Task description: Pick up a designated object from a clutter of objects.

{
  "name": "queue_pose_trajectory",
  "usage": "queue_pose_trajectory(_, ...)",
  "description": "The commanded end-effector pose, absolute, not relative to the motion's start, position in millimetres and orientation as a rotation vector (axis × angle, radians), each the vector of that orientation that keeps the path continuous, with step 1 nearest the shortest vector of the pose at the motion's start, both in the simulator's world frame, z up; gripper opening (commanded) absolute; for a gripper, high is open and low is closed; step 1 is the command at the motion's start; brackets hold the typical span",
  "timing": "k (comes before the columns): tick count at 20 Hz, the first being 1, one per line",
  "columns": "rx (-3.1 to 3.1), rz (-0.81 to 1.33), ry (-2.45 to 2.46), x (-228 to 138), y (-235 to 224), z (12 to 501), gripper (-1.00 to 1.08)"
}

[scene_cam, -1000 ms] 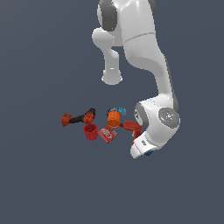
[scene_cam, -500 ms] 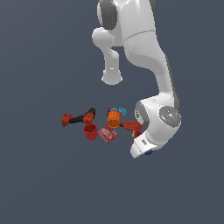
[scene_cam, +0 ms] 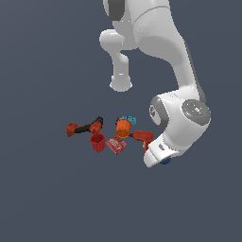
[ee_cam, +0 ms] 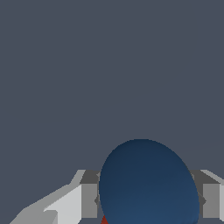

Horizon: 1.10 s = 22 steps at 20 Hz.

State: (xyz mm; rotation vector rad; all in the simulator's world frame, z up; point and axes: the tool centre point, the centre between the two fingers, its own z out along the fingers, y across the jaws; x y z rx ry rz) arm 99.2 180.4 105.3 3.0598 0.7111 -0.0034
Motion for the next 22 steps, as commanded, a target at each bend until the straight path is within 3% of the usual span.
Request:
queue_pose_trajectory(1, 3.060, -0.001, 0.712, 102.5, 181.1, 132.1, -1.00)
queue_pose_trajectory(15, 3.060, 0.000, 0.713, 123.9, 183.9, 288.3, -1.00)
queue_pose_trajectory(22, 3.061, 0.000, 0.712, 133.0, 184.8, 339.8, -1.00)
